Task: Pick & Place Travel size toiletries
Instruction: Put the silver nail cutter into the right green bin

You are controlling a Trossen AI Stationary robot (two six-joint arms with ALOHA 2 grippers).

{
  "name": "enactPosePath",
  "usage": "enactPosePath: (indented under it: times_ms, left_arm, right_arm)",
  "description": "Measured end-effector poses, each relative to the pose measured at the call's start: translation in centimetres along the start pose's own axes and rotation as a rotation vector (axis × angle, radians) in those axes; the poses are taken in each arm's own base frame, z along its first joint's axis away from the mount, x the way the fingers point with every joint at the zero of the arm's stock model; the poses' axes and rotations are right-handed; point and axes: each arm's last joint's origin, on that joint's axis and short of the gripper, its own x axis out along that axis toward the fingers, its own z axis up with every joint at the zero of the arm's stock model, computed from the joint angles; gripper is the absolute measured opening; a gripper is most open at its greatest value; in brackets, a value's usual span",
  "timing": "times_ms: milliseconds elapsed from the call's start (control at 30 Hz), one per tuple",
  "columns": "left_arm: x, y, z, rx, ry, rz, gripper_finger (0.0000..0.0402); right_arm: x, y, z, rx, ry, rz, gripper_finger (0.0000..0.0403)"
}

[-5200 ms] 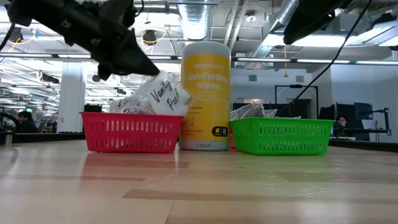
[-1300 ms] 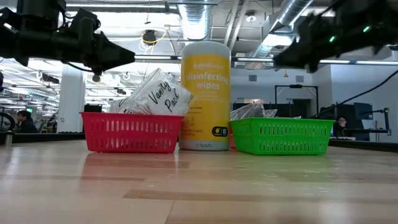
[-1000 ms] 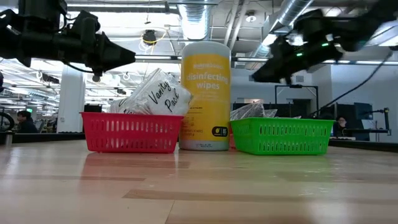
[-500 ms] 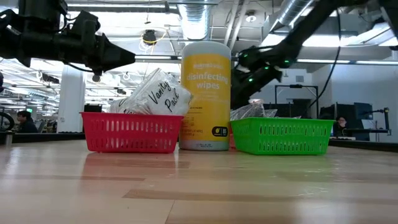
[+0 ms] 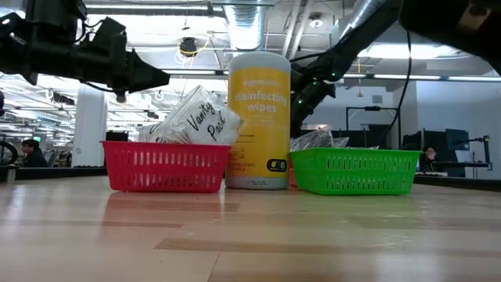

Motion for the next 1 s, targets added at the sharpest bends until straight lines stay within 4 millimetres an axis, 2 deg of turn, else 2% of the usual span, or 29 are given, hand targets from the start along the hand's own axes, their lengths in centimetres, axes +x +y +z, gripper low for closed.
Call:
enactPosePath:
  times_ms: [167, 400, 567, 667, 767, 867, 1000]
  left_arm:
    - [0.1, 0.0, -0.1, 0.03, 0.008, 0.0, 0.0112]
    - [0.1, 0.0, -0.1, 0.055, 0.01, 0.0, 0.0112]
    - [0.2, 0.2, -0.2, 0.061, 0.013, 0.013, 0.0112]
    - [0.2, 0.3, -0.4, 0.065, 0.028, 0.021, 0.0112]
    - [0.4, 0.3, -0.6, 0.069, 0.043, 0.024, 0.0112]
    - [0.5, 0.3, -0.7, 0.071, 0.055, 0.024, 0.0112]
    - [0.5, 0.3, -0.8, 0.073, 0.061, 0.023, 0.0112]
  right_arm:
    - [0.3, 0.5, 0.2, -0.027, 0.008, -0.084, 0.0128]
    - [0.8, 0.5, 0.2, -0.032, -0.005, -0.065, 0.0191]
    - [1.9, 1.0, -0.5, -0.001, 0.031, -0.053, 0.0225]
    - [2.4, 1.5, 0.1, -0.039, 0.002, -0.067, 0.0229]
    - [3.5, 1.8, -0.6, -0.029, 0.045, -0.057, 0.0222]
    - [4.7, 2.1, -0.3, -0.037, 0.045, -0.037, 0.0213]
    - [4.7, 1.9, 0.1, 0.002, 0.096, -0.011, 0.0198]
